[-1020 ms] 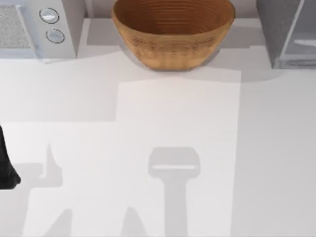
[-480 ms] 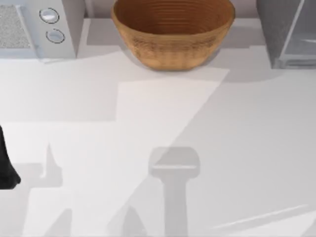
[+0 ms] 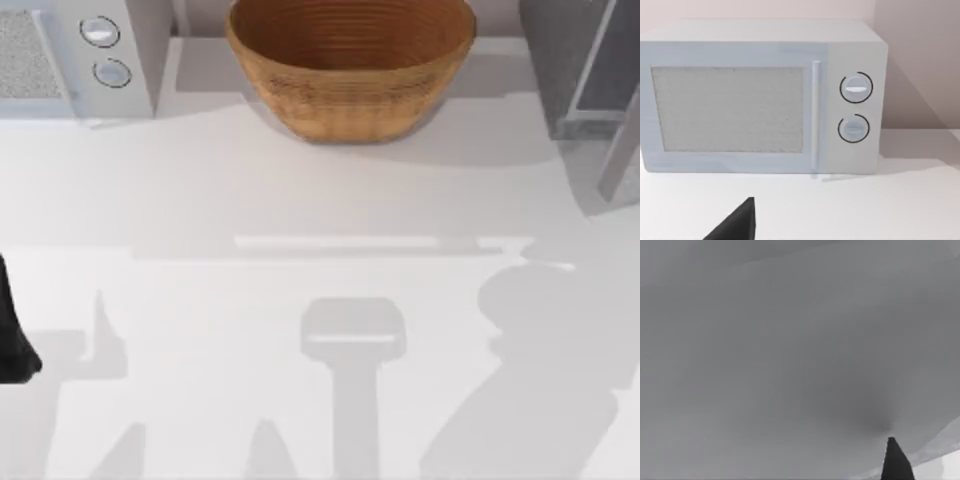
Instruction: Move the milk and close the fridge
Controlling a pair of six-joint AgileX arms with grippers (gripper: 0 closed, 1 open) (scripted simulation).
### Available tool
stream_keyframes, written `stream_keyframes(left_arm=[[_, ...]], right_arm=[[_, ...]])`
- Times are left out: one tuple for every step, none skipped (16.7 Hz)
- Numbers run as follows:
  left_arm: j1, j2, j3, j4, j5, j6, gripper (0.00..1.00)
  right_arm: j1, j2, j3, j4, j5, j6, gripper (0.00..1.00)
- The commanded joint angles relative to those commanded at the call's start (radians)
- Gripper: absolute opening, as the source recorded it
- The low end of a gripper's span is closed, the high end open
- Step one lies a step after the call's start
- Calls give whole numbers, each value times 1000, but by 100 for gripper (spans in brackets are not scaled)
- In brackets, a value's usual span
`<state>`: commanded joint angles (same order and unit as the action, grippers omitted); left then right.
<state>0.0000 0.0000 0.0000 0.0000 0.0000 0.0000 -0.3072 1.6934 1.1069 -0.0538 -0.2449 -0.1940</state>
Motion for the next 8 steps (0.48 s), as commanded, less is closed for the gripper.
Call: stream_keyframes(left_arm=[[0,0,0,0,0,0,100],[0,0,0,0,0,0,100],[0,0,0,0,0,0,100],[0,0,0,0,0,0,100],[0,0,0,0,0,0,100],[0,0,0,0,0,0,100],[0,0,0,0,0,0,100],[0,0,0,0,0,0,100]], right_arm=[[66,-6,-17,12,48,33,100],[128,-12,-34,26,97,68,100],[180,-22,-52,42,142,104,100],[222,-34,-70,60,180,140,100],[253,-47,-85,78,210,169,100],[274,-58,-98,93,229,190,100],[285,-66,-105,102,240,201,100],[286,-66,-106,103,241,202,100]])
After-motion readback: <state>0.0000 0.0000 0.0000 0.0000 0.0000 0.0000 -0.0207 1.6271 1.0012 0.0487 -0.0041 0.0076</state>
